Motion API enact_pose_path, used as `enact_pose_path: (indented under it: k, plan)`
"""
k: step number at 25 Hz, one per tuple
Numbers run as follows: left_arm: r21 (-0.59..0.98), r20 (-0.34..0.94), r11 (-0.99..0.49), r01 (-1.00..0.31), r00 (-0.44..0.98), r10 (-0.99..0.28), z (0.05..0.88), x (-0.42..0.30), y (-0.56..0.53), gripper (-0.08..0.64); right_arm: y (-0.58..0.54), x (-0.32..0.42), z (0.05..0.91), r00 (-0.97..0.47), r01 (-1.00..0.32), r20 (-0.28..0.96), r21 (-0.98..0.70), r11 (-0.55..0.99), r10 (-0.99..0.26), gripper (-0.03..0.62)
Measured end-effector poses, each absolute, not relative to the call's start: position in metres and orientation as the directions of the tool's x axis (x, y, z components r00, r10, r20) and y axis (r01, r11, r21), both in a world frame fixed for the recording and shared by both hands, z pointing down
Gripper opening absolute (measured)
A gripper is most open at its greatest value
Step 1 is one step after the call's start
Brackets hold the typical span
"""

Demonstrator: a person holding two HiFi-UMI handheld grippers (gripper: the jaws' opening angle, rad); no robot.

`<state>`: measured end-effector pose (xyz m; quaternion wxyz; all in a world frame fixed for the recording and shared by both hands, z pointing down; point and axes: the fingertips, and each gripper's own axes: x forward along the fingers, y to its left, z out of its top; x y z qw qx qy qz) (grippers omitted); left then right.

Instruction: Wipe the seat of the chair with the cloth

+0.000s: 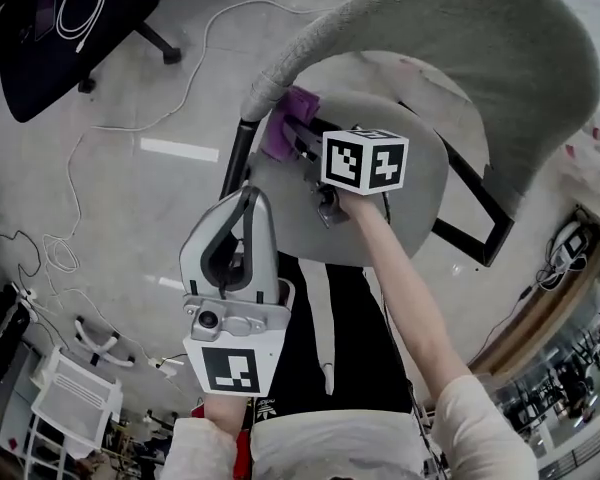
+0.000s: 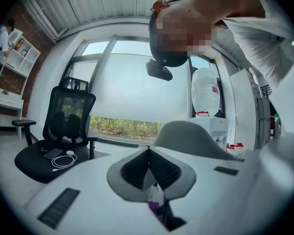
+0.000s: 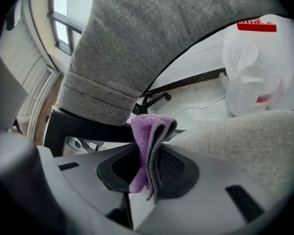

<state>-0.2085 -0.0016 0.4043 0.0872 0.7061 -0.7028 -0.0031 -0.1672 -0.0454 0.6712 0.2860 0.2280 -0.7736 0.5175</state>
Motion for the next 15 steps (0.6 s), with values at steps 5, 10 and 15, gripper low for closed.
enact_pose_path:
  k: [5, 10, 15]
  plan:
    - [0.119, 0.151, 0.002, -0.993, 0.016, -0.988, 0.409, -0.209, 0.003, 0.012, -0.04, -0.175, 0.694, -0.663, -0.69, 0.748, -0.618, 0.377, 0.011, 0.094]
    - [0.117, 0.164, -0.033, -0.993, 0.052, -0.985, 0.41, -0.2, 0.0, 0.012, -0.042, -0.163, 0.7, -0.64, -0.705, 0.768, -0.596, 0.386, 0.018, 0.094]
    - [0.116, 0.174, -0.057, -0.992, 0.077, -0.982, 0.413, -0.189, -0.003, 0.012, -0.055, -0.127, 0.699, -0.608, -0.728, 0.794, -0.553, 0.405, -0.012, 0.094]
